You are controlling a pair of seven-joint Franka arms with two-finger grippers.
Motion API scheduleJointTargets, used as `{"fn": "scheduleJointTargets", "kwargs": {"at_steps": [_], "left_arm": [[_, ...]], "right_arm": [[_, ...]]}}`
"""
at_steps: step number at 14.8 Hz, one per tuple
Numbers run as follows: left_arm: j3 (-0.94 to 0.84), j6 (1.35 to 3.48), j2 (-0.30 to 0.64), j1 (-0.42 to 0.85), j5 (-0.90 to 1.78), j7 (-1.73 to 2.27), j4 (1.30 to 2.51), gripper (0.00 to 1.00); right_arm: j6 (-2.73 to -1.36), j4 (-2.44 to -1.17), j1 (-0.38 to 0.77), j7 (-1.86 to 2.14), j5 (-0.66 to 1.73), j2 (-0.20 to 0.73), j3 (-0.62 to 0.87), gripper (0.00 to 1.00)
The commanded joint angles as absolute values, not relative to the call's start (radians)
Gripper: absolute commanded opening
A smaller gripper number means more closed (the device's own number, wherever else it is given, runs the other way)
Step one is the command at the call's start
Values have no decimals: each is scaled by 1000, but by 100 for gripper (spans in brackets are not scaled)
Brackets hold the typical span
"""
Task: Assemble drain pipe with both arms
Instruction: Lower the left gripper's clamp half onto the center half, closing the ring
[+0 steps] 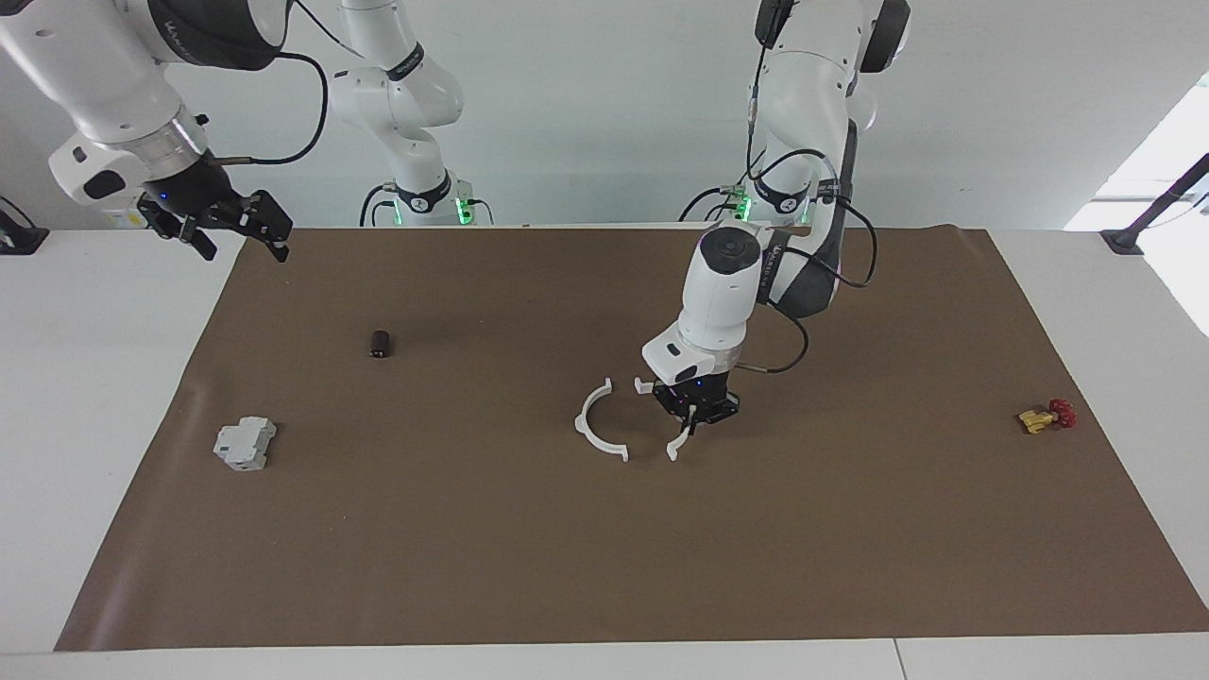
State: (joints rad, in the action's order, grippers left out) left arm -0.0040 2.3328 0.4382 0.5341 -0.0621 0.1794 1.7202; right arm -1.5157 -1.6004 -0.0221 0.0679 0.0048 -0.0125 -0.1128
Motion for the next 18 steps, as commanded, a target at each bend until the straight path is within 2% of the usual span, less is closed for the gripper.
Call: {"fn": "scheduleJointTargets", "kwargs": {"at_steps": [1, 13, 18], "left_arm": [[3, 2336, 475, 558, -81, 167, 1692, 0], [-5, 2352, 511, 594, -75, 55, 1667, 0], [-5, 2355, 551, 584, -54, 57, 1615, 0]], "right_arm": [[-1531, -1594, -35, 97, 17, -6, -109, 100], [-1536, -1595, -35, 97, 17, -6, -109, 100], [-1539, -1594, -37, 97, 17, -6, -109, 100]]}}
